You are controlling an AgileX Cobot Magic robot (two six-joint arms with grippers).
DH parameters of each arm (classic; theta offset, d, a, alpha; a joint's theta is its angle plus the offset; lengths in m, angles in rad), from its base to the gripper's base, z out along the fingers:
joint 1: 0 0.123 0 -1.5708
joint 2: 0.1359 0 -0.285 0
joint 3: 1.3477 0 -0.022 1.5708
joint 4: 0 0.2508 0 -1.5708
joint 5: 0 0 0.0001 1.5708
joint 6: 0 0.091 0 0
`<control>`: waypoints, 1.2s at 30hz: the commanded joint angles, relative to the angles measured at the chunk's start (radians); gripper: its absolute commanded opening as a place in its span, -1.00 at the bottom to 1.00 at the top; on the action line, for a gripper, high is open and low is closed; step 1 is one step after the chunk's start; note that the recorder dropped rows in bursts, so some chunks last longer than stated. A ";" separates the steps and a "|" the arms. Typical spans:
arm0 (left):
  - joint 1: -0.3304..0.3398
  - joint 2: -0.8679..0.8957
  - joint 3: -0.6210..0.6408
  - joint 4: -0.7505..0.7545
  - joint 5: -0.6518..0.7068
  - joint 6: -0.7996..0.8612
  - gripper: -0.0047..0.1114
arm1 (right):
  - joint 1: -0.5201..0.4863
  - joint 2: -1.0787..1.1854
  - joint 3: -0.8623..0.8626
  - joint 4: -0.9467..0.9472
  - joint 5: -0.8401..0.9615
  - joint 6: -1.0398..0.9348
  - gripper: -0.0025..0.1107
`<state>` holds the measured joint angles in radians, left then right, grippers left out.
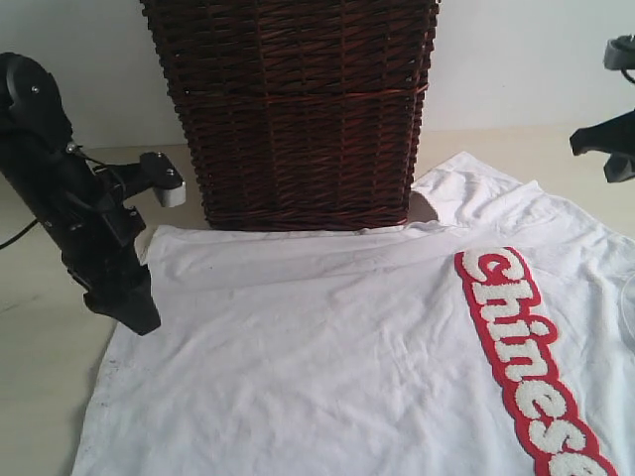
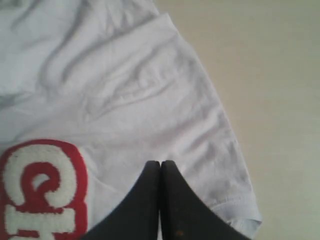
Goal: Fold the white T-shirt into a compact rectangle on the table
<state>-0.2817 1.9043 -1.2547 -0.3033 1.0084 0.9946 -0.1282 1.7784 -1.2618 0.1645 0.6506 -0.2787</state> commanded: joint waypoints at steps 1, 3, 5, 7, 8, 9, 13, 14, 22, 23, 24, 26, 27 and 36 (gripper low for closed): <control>-0.097 -0.057 -0.004 0.084 0.121 -0.001 0.33 | 0.001 -0.048 -0.002 0.077 0.016 -0.034 -0.96; -0.145 -0.066 0.004 0.173 0.160 -0.050 0.33 | 0.001 -0.054 -0.002 0.100 0.024 -0.034 -0.96; -0.195 -0.070 0.024 0.251 0.190 -0.085 0.33 | 0.001 -0.055 -0.002 0.119 0.030 -0.034 -0.96; -0.233 -0.070 0.038 0.268 0.199 -0.087 0.33 | 0.001 -0.055 -0.002 0.150 0.032 -0.037 -0.96; -0.249 -0.070 0.040 0.268 0.192 -0.087 0.33 | 0.001 -0.055 -0.002 0.161 0.032 -0.043 -0.96; -0.261 -0.070 0.040 0.268 0.189 -0.087 0.33 | 0.001 -0.055 -0.002 0.167 0.032 -0.046 -0.96; -0.278 -0.065 0.040 0.239 0.213 -0.115 0.33 | 0.001 -0.055 -0.002 0.202 0.032 -0.071 -0.96; -0.278 -0.063 0.042 0.218 0.213 -0.112 0.33 | 0.001 -0.055 -0.002 0.204 0.032 -0.076 -0.96; -0.278 -0.044 0.042 0.385 0.076 -0.186 0.90 | 0.001 -0.055 -0.002 0.204 0.032 -0.084 -0.96; -0.278 -0.044 0.042 0.423 0.086 -0.197 0.90 | 0.001 -0.055 -0.002 0.204 0.032 -0.087 -0.96; -0.278 -0.044 0.042 0.459 0.101 -0.212 0.90 | 0.001 -0.055 -0.002 0.204 0.032 -0.087 -0.96; -0.278 -0.044 0.042 0.515 0.135 -0.217 0.90 | 0.001 -0.055 -0.002 0.204 0.032 -0.091 -0.96; -0.278 -0.044 0.042 0.524 0.157 -0.201 0.90 | 0.001 -0.055 -0.002 0.204 0.032 -0.091 -0.96; -0.141 -0.056 0.069 0.295 0.213 0.175 0.90 | 0.001 -0.055 0.000 0.238 0.034 -0.096 -0.96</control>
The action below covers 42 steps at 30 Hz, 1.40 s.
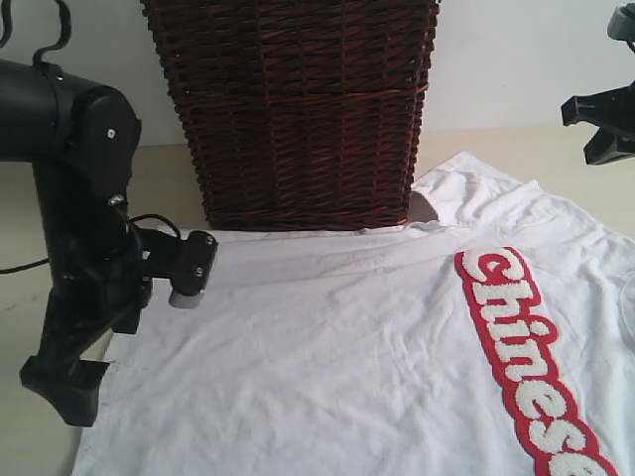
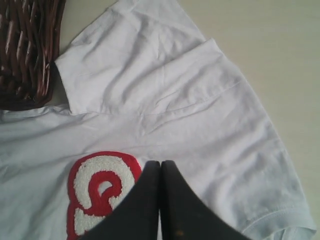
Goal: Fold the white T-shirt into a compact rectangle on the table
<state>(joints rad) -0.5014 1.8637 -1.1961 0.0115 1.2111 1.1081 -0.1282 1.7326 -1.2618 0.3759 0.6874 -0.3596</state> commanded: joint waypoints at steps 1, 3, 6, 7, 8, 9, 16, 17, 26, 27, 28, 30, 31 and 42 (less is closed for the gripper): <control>0.104 -0.022 0.010 -0.033 0.010 0.062 0.90 | 0.001 -0.010 0.000 0.034 -0.007 -0.016 -0.96; 0.168 -0.040 0.010 -0.153 0.010 0.128 0.90 | 0.001 -0.010 0.000 0.038 -0.009 -0.018 -0.96; 0.241 -0.063 0.022 -0.390 -0.004 0.283 0.90 | 0.001 -0.010 0.000 0.067 -0.009 -0.023 -0.96; 0.246 -0.065 0.033 -0.407 -0.022 0.295 0.90 | 0.001 -0.010 0.000 0.069 -0.009 -0.031 -0.96; 0.246 -0.068 0.046 -0.389 -0.045 0.292 0.90 | 0.001 -0.010 0.000 0.071 -0.009 -0.032 -0.96; 0.242 -0.068 0.062 -0.373 -0.071 0.290 0.90 | 0.001 -0.010 0.000 0.071 -0.009 -0.032 -0.96; 0.180 -0.068 0.211 -0.242 -0.330 0.218 0.90 | 0.001 -0.010 0.000 0.071 -0.013 -0.032 -0.96; 0.175 -0.068 0.222 -0.244 -0.355 0.226 0.90 | 0.001 -0.010 0.000 0.071 -0.013 -0.032 -0.96; 0.171 -0.054 0.246 -0.203 -0.429 0.205 0.90 | 0.001 -0.010 0.000 0.071 -0.011 -0.039 -0.96; 0.171 -0.049 0.248 -0.203 -0.438 0.203 0.90 | 0.001 -0.010 0.000 0.071 -0.011 -0.039 -0.96; 0.171 -0.048 0.256 -0.203 -0.461 0.200 0.90 | 0.001 -0.010 0.000 0.071 -0.011 -0.039 -0.96; 0.171 -0.039 0.273 -0.197 -0.509 0.200 0.90 | 0.001 -0.010 0.000 0.069 -0.011 -0.039 -0.96; 0.171 -0.035 0.283 -0.181 -0.522 0.200 0.90 | 0.001 -0.010 0.000 0.067 -0.009 -0.039 -0.96; 0.171 0.040 0.323 -0.154 -0.639 0.198 0.90 | 0.001 -0.010 0.001 0.058 -0.009 -0.040 -0.96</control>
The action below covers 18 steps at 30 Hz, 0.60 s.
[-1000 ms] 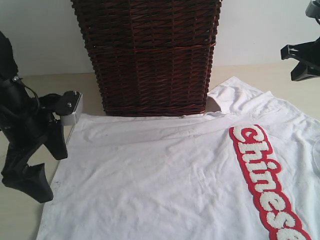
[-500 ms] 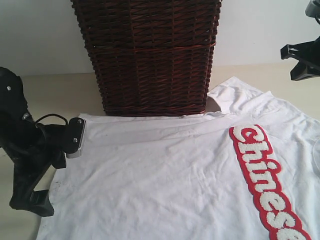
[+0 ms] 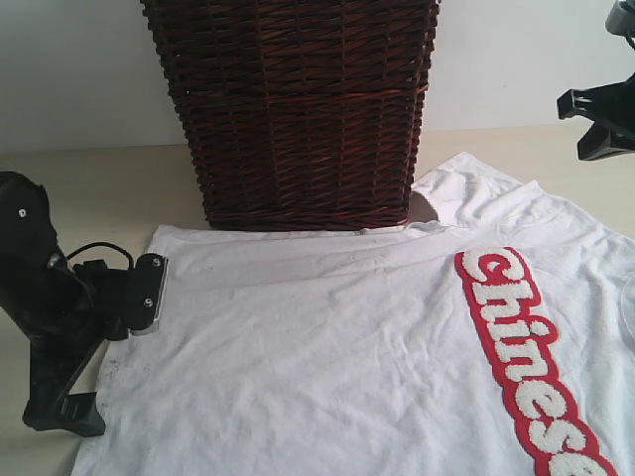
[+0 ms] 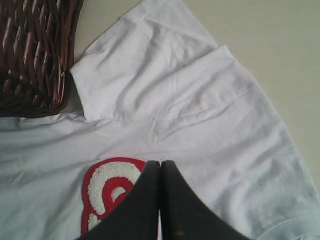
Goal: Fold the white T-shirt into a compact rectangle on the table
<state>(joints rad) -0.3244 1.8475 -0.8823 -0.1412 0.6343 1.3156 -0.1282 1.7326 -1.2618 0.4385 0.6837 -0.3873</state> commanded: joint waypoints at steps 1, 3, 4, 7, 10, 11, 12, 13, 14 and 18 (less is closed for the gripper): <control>-0.006 0.059 0.009 -0.002 -0.058 -0.009 0.90 | 0.001 -0.010 0.001 -0.004 -0.006 -0.013 -0.96; -0.006 0.061 0.009 -0.002 -0.058 -0.007 0.90 | 0.001 -0.010 0.001 -0.007 -0.006 -0.013 -0.96; -0.006 0.061 0.009 -0.005 -0.056 -0.009 0.90 | 0.001 -0.010 0.001 -0.007 -0.006 -0.013 -0.96; -0.006 0.061 0.009 -0.012 -0.057 -0.009 0.90 | 0.001 -0.010 0.001 -0.007 -0.001 -0.013 -0.96; -0.006 0.061 0.009 -0.012 -0.057 -0.009 0.90 | 0.001 -0.010 0.001 -0.007 0.001 -0.013 -0.96; -0.006 0.061 0.009 -0.012 -0.057 -0.011 0.90 | 0.001 -0.010 0.001 -0.007 0.005 -0.013 -0.96; -0.006 0.061 0.009 -0.012 -0.057 -0.011 0.90 | 0.001 -0.010 0.001 -0.007 0.005 -0.013 -0.96; -0.006 0.061 0.009 -0.012 -0.062 -0.011 0.90 | 0.001 -0.010 0.001 -0.009 0.005 -0.013 -0.96; -0.006 0.061 0.009 -0.012 -0.071 -0.014 0.90 | 0.001 -0.010 0.001 -0.009 0.005 -0.013 -0.96; -0.006 0.061 0.009 -0.012 -0.080 -0.022 0.90 | 0.001 -0.010 0.001 -0.014 0.003 -0.013 -0.96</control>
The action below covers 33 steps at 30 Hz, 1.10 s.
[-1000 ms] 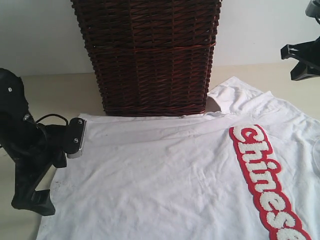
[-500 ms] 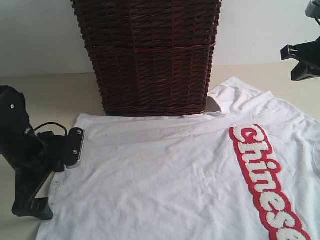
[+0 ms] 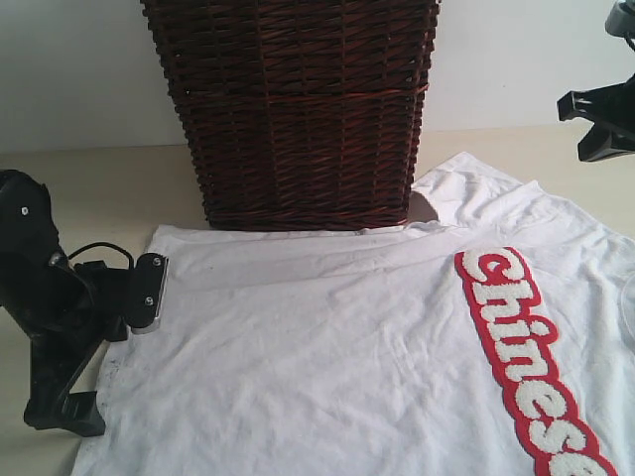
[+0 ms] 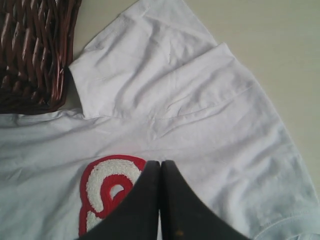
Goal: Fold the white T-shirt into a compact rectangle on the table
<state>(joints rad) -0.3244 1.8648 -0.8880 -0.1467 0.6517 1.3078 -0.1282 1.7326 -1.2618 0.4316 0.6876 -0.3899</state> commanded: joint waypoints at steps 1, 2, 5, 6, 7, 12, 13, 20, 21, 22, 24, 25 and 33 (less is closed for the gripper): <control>-0.006 0.043 0.015 -0.007 -0.104 -0.015 0.90 | 0.001 -0.010 0.001 -0.009 -0.001 -0.010 -0.96; -0.006 0.043 0.015 -0.010 -0.106 -0.024 0.90 | 0.001 -0.010 0.001 -0.015 -0.001 -0.010 -0.96; -0.006 0.043 0.015 -0.011 -0.106 -0.051 0.90 | 0.001 -0.010 0.001 -0.018 -0.001 -0.010 -0.96; -0.006 0.043 0.015 -0.011 -0.108 -0.051 0.90 | 0.001 -0.010 0.001 -0.018 -0.001 -0.010 -0.96; -0.006 0.043 0.015 -0.011 -0.108 -0.051 0.90 | 0.001 -0.010 0.001 -0.020 -0.001 -0.010 -0.96; -0.006 0.043 0.015 0.027 -0.117 -0.051 0.86 | 0.001 -0.010 0.001 -0.023 -0.001 -0.010 -0.96; -0.006 0.043 0.015 0.036 -0.117 -0.051 0.82 | 0.001 -0.010 0.001 -0.025 -0.003 -0.010 -0.96; -0.006 0.043 0.015 0.040 -0.126 -0.051 -0.43 | 0.001 -0.010 0.001 -0.027 -0.003 -0.010 -0.96; -0.006 0.043 0.015 0.040 -0.126 -0.051 -0.65 | 0.001 -0.010 0.001 -0.027 -0.004 -0.010 -0.96; -0.006 0.043 0.015 0.040 -0.126 -0.049 -0.93 | 0.001 -0.010 0.001 -0.032 -0.004 -0.010 -0.96; -0.006 0.043 0.015 0.045 -0.124 -0.041 -0.90 | 0.001 -0.010 0.001 -0.037 -0.004 -0.010 -0.96; -0.006 0.043 0.015 0.060 -0.124 -0.041 -0.91 | 0.001 -0.010 0.001 -0.040 -0.007 -0.010 -0.96; 0.034 0.043 0.015 0.374 -0.102 -0.231 -0.92 | 0.001 -0.010 0.001 -0.041 -0.008 -0.010 -0.96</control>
<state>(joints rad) -0.3279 1.8679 -0.8880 0.0929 0.5581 1.1866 -0.1282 1.7326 -1.2618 0.3969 0.6876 -0.3899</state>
